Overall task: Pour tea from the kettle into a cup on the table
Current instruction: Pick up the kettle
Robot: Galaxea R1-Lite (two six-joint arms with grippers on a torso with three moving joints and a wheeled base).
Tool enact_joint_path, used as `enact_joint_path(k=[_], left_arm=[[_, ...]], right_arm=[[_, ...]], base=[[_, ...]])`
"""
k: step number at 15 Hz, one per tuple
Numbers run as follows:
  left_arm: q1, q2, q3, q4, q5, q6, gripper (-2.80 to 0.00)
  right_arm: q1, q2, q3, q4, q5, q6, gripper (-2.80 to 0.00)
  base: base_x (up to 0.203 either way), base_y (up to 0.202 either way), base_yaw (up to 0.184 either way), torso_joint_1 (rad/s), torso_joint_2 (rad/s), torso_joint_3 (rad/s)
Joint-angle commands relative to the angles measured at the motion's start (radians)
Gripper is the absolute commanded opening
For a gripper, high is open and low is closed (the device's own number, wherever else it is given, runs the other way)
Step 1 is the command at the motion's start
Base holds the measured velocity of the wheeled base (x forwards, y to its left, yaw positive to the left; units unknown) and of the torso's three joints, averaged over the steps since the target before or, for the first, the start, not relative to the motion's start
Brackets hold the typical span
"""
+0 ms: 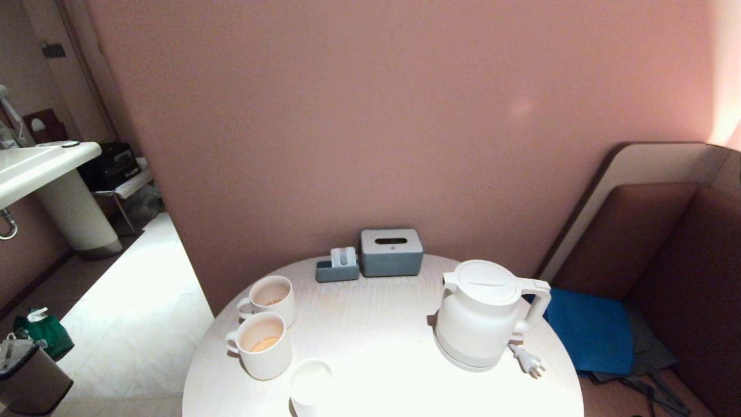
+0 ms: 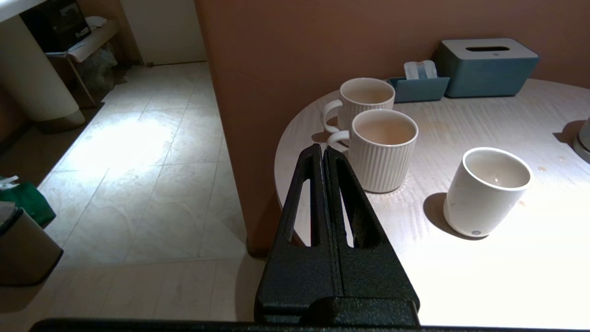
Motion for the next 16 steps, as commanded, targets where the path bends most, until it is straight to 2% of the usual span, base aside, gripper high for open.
enact_joint_path(k=[1,5,6,9,13,15,16], left_arm=[[0.0,0.001,0.0,-0.001,0.0,-0.003,-2.8],[0.0,0.001,0.0,-0.001,0.0,-0.003,-2.8],[0.0,0.001,0.0,-0.001,0.0,-0.003,-2.8],[0.0,0.001,0.0,-0.001,0.0,-0.003,-2.8],[0.0,0.001,0.0,0.0,0.0,-0.003,-2.8],[0.0,0.001,0.0,-0.001,0.0,-0.003,-2.8],[0.0,0.001,0.0,0.0,0.0,-0.003,-2.8]], right_arm=[[0.0,0.001,-0.001,0.001,-0.002,0.001,-2.8],[0.0,0.001,0.001,0.0,-0.006,-0.001,-2.8],[0.0,0.001,-0.003,0.0,-0.006,-0.026,-2.8],[0.001,0.102,-0.138,-0.002,0.003,-0.051,-2.8],[0.001,0.588,-0.3,-0.098,0.009,-0.015,-2.8],[0.0,0.875,-0.309,-0.227,0.009,-0.014,-2.8],[0.0,1.004,-0.285,-0.34,0.009,-0.017,-2.8]], base=[[0.0,0.0,0.0,0.0,0.0,0.0],[0.0,0.0,0.0,0.0,0.0,0.0],[0.0,0.0,0.0,0.0,0.0,0.0],[0.0,0.0,0.0,0.0,0.0,0.0],[0.0,0.0,0.0,0.0,0.0,0.0],[0.0,0.0,0.0,0.0,0.0,0.0],[0.0,0.0,0.0,0.0,0.0,0.0]])
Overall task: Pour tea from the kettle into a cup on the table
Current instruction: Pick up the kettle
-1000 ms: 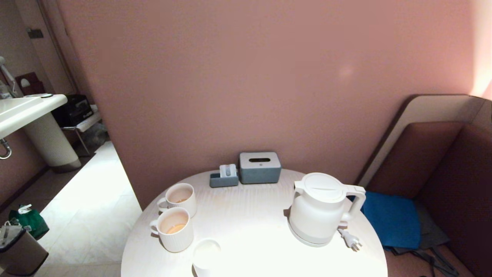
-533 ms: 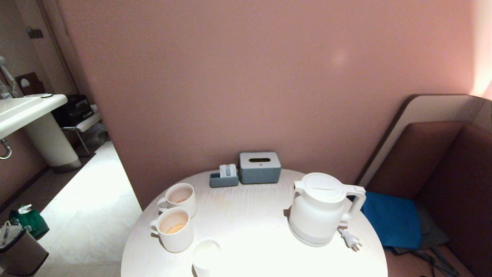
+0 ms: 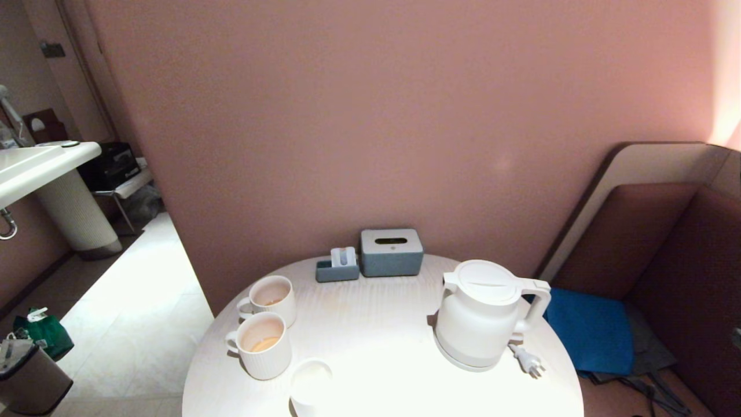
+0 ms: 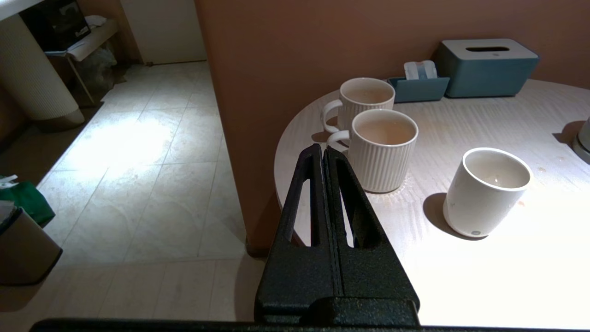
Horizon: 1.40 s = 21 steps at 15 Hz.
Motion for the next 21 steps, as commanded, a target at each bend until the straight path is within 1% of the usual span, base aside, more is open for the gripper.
enact_joint_path(k=[1,5,6,7,8,9,11,13,15,18,21], left_arm=[[0.0,0.001,0.0,0.0,0.0,0.0,-2.8],[0.0,0.001,0.0,0.0,0.0,0.004,-2.8],[0.0,0.001,0.0,0.0,0.0,0.004,-2.8],[0.0,0.001,0.0,0.0,0.0,0.004,-2.8],[0.0,0.001,0.0,0.0,0.0,0.004,-2.8],[0.0,0.001,0.0,0.0,0.0,0.006,-2.8],[0.0,0.001,0.0,0.0,0.0,0.006,-2.8],[0.0,0.001,0.0,0.0,0.0,0.006,-2.8],[0.0,0.001,0.0,0.0,0.0,0.006,-2.8],[0.0,0.001,0.0,0.0,0.0,0.006,-2.8],[0.0,0.001,0.0,0.0,0.0,0.005,-2.8]], right_arm=[[-0.001,0.437,0.045,-0.249,0.0,-0.006,-2.8],[-0.019,0.934,0.177,-0.812,0.0,-0.012,-2.8],[-0.021,1.029,0.212,-0.945,-0.001,-0.013,-2.8],[-0.023,1.11,0.244,-1.069,-0.002,-0.014,-2.8],[-0.024,1.154,0.27,-1.125,-0.001,-0.015,-2.8],[-0.023,1.177,0.298,-1.143,0.003,-0.02,-2.8],[-0.019,1.245,0.299,-1.168,0.012,-0.027,-2.8],[-0.016,1.325,0.299,-1.26,0.014,-0.031,-2.8],[0.011,1.409,0.29,-1.332,0.01,-0.044,-2.8],[0.022,1.417,0.244,-1.346,0.01,-0.05,-2.8],[0.022,1.407,0.242,-1.346,0.011,-0.04,-2.8]], base=[[0.0,0.0,0.0,0.0,0.0,0.0],[0.0,0.0,0.0,0.0,0.0,0.0],[0.0,0.0,0.0,0.0,0.0,0.0],[0.0,0.0,0.0,0.0,0.0,0.0],[0.0,0.0,0.0,0.0,0.0,0.0],[0.0,0.0,0.0,0.0,0.0,0.0],[0.0,0.0,0.0,0.0,0.0,0.0],[0.0,0.0,0.0,0.0,0.0,0.0],[0.0,0.0,0.0,0.0,0.0,0.0],[0.0,0.0,0.0,0.0,0.0,0.0],[0.0,0.0,0.0,0.0,0.0,0.0]])
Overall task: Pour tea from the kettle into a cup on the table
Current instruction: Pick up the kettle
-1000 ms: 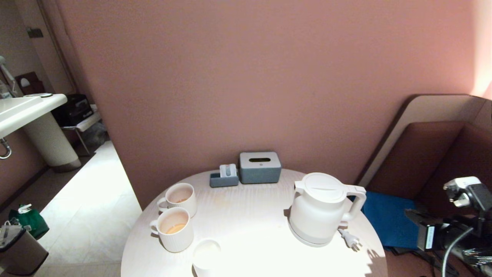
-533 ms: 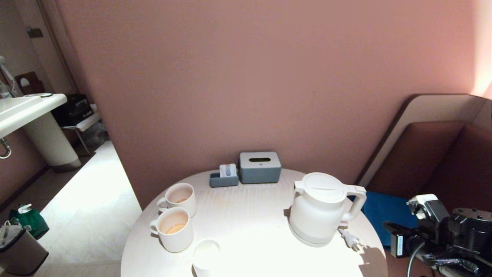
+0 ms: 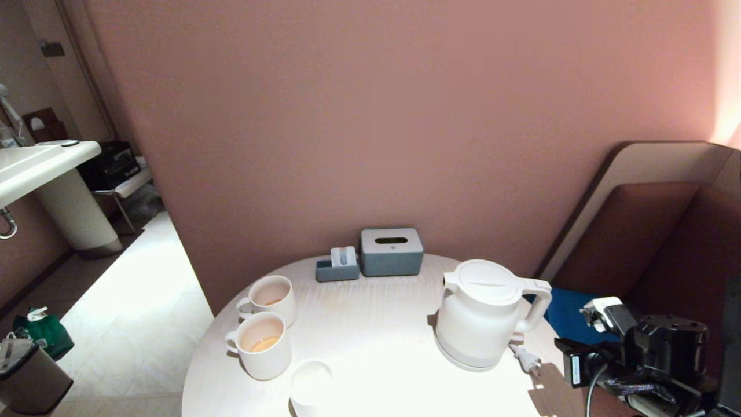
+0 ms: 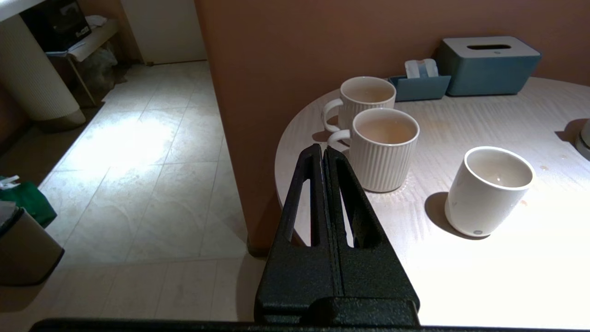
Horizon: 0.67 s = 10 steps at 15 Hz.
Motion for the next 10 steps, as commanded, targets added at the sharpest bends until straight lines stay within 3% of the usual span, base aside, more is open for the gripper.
enact_joint_path(k=[1,10], left_arm=[[0.0,0.001,0.0,0.0,0.0,0.0,-2.8],[0.0,0.001,0.0,0.0,0.0,-0.001,-2.8]], right_arm=[[0.001,-0.003,-0.002,-0.045,0.001,0.002,-2.8],[0.001,-0.009,-0.032,-0.045,0.0,0.017,-2.8]], base=[[0.0,0.0,0.0,0.0,0.0,0.0],[0.0,0.0,0.0,0.0,0.0,0.0]])
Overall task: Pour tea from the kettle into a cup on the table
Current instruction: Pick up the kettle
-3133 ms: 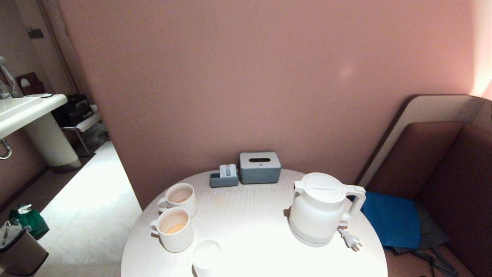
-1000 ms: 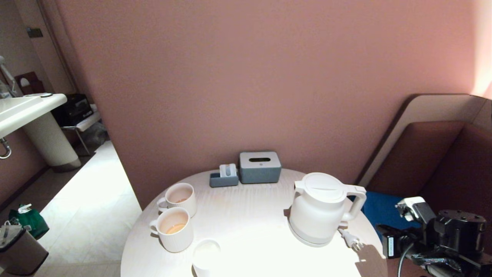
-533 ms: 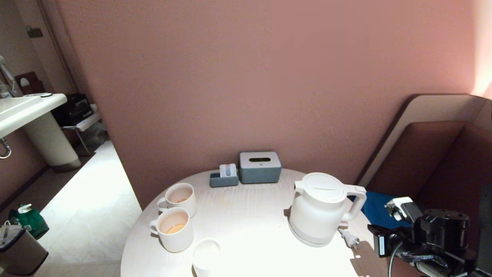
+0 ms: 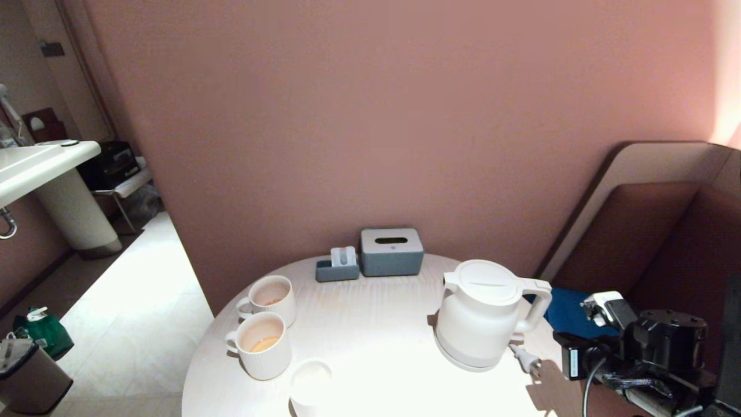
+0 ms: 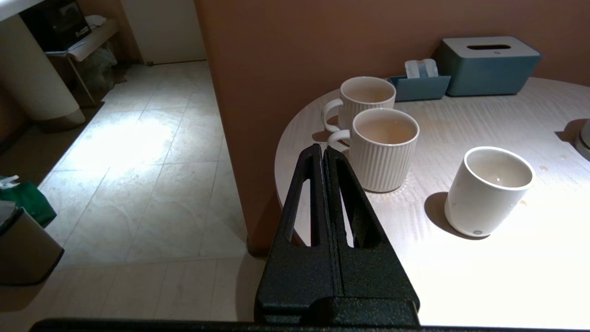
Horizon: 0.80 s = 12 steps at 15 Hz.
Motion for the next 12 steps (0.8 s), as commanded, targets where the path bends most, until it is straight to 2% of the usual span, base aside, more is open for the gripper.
enact_joint_path(k=[1,12], left_arm=[[0.0,0.001,0.0,0.0,0.0,0.0,-2.8],[0.0,0.001,0.0,0.0,0.0,0.0,-2.8]], right_arm=[[0.001,0.003,-0.013,-0.046,0.0,0.001,-2.8],[0.004,0.062,-0.112,-0.046,-0.034,-0.007,-2.8]], base=[[0.0,0.0,0.0,0.0,0.0,0.0],[0.0,0.0,0.0,0.0,0.0,0.0]])
